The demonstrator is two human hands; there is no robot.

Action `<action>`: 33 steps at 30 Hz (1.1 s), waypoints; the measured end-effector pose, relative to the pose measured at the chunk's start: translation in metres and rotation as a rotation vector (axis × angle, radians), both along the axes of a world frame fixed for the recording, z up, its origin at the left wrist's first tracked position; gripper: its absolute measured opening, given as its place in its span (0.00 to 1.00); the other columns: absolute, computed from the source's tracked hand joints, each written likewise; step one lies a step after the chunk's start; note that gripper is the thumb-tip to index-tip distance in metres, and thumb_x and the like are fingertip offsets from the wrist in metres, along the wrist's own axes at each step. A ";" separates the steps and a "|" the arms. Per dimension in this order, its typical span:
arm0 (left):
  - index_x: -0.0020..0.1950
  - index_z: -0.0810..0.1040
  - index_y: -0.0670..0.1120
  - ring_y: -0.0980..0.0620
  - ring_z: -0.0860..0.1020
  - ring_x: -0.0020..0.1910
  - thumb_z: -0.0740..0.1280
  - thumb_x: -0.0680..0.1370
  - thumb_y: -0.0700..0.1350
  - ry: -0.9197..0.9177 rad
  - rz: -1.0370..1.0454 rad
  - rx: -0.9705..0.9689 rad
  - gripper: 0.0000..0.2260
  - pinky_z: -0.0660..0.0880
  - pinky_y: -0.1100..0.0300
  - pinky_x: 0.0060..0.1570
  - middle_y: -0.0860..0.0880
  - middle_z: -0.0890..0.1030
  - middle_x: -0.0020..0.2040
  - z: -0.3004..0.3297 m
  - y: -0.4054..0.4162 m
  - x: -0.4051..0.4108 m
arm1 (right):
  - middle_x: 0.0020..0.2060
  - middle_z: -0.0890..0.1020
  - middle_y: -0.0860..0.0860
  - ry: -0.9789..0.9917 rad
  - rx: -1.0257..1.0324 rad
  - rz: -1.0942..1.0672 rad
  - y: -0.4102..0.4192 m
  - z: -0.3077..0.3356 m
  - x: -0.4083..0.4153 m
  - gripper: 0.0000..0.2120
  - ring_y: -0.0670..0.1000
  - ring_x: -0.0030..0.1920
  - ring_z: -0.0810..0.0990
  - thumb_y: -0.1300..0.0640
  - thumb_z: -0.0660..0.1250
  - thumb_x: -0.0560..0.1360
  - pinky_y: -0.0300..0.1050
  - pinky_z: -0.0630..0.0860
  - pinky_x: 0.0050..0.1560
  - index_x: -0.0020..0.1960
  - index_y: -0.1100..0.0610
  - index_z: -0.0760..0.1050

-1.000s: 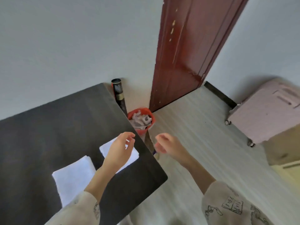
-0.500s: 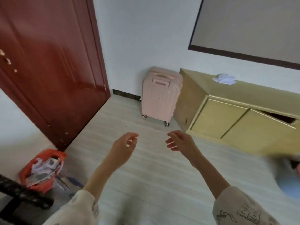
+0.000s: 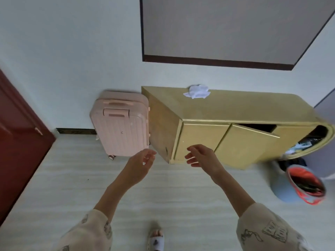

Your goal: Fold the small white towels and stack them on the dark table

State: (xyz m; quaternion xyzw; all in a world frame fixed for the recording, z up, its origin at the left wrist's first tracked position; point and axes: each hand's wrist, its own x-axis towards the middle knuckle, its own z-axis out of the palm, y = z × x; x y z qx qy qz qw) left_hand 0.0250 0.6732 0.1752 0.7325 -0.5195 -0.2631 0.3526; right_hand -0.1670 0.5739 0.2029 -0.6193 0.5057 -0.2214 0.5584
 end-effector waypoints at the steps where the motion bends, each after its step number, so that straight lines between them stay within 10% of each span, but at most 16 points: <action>1: 0.59 0.76 0.44 0.54 0.76 0.47 0.61 0.79 0.43 0.000 -0.011 0.011 0.10 0.68 0.68 0.48 0.49 0.79 0.53 0.002 -0.025 0.006 | 0.39 0.82 0.53 -0.004 0.002 -0.014 -0.023 0.002 0.005 0.09 0.51 0.39 0.80 0.57 0.58 0.80 0.43 0.76 0.42 0.53 0.60 0.76; 8: 0.60 0.75 0.44 0.57 0.74 0.47 0.60 0.80 0.43 -0.002 -0.127 0.074 0.11 0.68 0.78 0.39 0.51 0.77 0.54 0.008 -0.187 0.029 | 0.40 0.82 0.53 -0.029 0.040 -0.122 -0.167 0.002 0.019 0.09 0.50 0.39 0.80 0.57 0.59 0.79 0.42 0.77 0.42 0.52 0.58 0.76; 15: 0.65 0.72 0.43 0.52 0.76 0.57 0.57 0.81 0.45 0.027 -0.203 0.234 0.14 0.69 0.64 0.55 0.47 0.77 0.61 -0.023 -0.325 0.039 | 0.38 0.81 0.52 -0.022 0.122 -0.180 -0.307 -0.034 0.021 0.08 0.50 0.37 0.79 0.58 0.59 0.79 0.41 0.75 0.40 0.50 0.58 0.76; 27: 0.58 0.76 0.41 0.45 0.77 0.54 0.60 0.79 0.41 0.089 -0.037 0.451 0.10 0.67 0.62 0.50 0.43 0.79 0.54 -0.092 -0.623 0.024 | 0.34 0.80 0.51 0.177 0.144 -0.112 -0.618 -0.102 0.036 0.09 0.51 0.33 0.76 0.60 0.59 0.78 0.45 0.74 0.39 0.52 0.62 0.76; 33: 0.60 0.74 0.40 0.52 0.73 0.47 0.59 0.79 0.40 0.163 0.048 0.523 0.11 0.65 0.65 0.43 0.44 0.78 0.54 -0.125 -0.704 0.033 | 0.55 0.80 0.57 0.482 -0.046 0.041 -0.727 -0.138 0.062 0.13 0.58 0.55 0.77 0.59 0.57 0.79 0.44 0.70 0.51 0.60 0.60 0.73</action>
